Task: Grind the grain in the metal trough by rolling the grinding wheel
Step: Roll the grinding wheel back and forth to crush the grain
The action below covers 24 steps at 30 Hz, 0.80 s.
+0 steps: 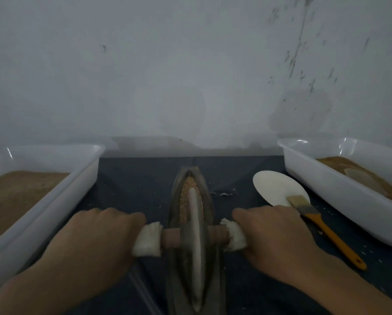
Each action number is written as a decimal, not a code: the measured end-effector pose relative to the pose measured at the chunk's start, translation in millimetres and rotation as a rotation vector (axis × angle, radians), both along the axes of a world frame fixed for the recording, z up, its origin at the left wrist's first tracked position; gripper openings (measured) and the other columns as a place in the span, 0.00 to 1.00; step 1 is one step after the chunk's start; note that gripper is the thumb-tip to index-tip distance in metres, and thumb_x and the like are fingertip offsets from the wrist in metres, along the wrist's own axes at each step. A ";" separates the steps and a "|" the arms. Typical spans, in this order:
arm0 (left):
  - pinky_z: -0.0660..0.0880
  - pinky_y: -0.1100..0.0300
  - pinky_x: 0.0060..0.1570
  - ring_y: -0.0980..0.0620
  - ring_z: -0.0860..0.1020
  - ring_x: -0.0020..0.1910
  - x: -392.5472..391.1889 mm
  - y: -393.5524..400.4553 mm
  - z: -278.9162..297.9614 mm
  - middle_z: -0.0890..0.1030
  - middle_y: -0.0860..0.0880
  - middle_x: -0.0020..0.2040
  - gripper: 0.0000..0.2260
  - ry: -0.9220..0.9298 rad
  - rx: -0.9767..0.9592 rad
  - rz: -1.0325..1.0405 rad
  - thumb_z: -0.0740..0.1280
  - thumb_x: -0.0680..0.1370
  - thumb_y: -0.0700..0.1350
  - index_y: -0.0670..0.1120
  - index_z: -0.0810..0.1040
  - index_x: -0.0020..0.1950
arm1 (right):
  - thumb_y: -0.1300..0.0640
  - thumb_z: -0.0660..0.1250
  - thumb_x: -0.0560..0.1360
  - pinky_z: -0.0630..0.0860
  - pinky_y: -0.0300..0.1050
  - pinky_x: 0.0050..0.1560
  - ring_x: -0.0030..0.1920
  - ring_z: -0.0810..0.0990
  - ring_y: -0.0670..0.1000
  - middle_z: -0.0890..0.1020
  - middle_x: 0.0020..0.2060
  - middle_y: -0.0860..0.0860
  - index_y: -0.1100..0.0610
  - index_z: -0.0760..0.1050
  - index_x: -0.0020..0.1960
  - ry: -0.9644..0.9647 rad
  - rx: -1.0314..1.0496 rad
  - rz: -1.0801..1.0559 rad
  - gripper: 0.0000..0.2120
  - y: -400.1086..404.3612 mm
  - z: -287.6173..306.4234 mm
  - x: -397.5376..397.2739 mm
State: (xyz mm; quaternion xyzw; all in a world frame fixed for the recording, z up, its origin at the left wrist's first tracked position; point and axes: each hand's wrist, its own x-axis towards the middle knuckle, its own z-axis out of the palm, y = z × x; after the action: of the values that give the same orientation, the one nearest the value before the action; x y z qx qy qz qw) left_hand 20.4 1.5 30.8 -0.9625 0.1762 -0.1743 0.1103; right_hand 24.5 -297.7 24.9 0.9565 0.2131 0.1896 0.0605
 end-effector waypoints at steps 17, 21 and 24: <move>0.70 0.60 0.39 0.57 0.78 0.44 17.6 3.1 -10.4 0.75 0.56 0.38 0.08 0.159 -0.085 0.087 0.61 0.67 0.60 0.61 0.64 0.41 | 0.50 0.70 0.64 0.62 0.44 0.29 0.29 0.75 0.52 0.77 0.31 0.49 0.46 0.64 0.39 -0.035 -0.078 0.121 0.14 5.7 16.0 12.7; 0.72 0.62 0.42 0.59 0.78 0.46 -3.9 9.7 -12.4 0.74 0.57 0.38 0.09 0.194 -0.144 0.119 0.59 0.65 0.65 0.65 0.66 0.42 | 0.52 0.75 0.53 0.60 0.43 0.23 0.22 0.72 0.52 0.74 0.24 0.49 0.50 0.69 0.34 -0.116 -0.091 0.115 0.17 6.8 23.8 -3.9; 0.69 0.60 0.36 0.57 0.78 0.41 13.3 5.5 -17.8 0.74 0.56 0.36 0.08 0.153 -0.158 0.120 0.60 0.66 0.60 0.60 0.65 0.40 | 0.51 0.70 0.65 0.63 0.45 0.31 0.33 0.77 0.55 0.78 0.34 0.49 0.49 0.69 0.42 -0.055 -0.122 0.055 0.10 16.0 20.4 21.9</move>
State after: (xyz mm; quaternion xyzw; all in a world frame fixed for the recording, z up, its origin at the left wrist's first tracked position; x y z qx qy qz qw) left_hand 33.7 7.1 13.0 -0.9874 0.1121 -0.1070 0.0307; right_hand 46.5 -281.7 45.3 0.9392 0.2488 0.2044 0.1191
